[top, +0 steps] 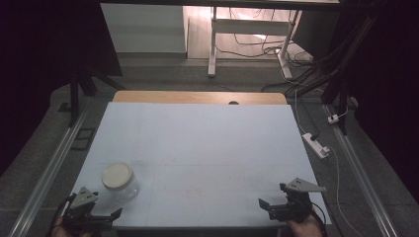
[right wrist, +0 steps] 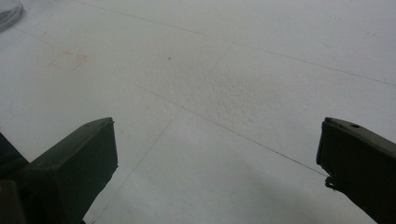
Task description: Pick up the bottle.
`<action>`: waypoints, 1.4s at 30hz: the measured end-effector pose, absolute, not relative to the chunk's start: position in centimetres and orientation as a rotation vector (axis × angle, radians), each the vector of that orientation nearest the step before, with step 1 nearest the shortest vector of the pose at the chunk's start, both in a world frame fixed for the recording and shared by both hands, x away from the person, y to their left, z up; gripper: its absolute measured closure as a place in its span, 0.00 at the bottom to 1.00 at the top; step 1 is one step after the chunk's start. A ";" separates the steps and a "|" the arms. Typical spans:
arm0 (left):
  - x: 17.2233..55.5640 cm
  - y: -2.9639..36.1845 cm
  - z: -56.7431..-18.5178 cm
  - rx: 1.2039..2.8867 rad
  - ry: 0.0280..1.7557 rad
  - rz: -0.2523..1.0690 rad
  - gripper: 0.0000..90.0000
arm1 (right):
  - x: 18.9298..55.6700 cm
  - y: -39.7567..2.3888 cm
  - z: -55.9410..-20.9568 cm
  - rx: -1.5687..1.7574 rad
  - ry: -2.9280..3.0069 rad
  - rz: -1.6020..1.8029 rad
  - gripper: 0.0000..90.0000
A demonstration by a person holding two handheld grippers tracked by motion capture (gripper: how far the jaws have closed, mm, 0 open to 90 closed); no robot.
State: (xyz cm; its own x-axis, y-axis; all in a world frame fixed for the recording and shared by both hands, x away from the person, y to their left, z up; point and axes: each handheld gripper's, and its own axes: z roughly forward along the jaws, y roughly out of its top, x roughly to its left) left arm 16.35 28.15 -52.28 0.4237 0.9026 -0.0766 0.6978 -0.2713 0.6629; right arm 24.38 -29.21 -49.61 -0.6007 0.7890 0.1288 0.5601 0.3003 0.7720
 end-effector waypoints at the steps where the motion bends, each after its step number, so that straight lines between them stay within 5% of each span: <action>1: 16.4 28.1 -52.3 2.057 1.351 0.418 0.02 | 24.4 -29.2 -49.6 1.228 2.296 1.190 0.00; 42: 17.2 28.7 -52.0 2.045 1.300 0.315 0.00 | 24.8 -28.8 -49.8 1.225 2.363 1.143 0.00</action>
State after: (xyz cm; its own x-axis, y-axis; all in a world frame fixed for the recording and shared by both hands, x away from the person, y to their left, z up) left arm 17.22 28.67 -51.95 0.4708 0.8691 -0.1516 0.7033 -0.2660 0.6592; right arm 24.80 -28.77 -49.82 -0.6181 0.7751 0.1311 0.5840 0.3411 0.7366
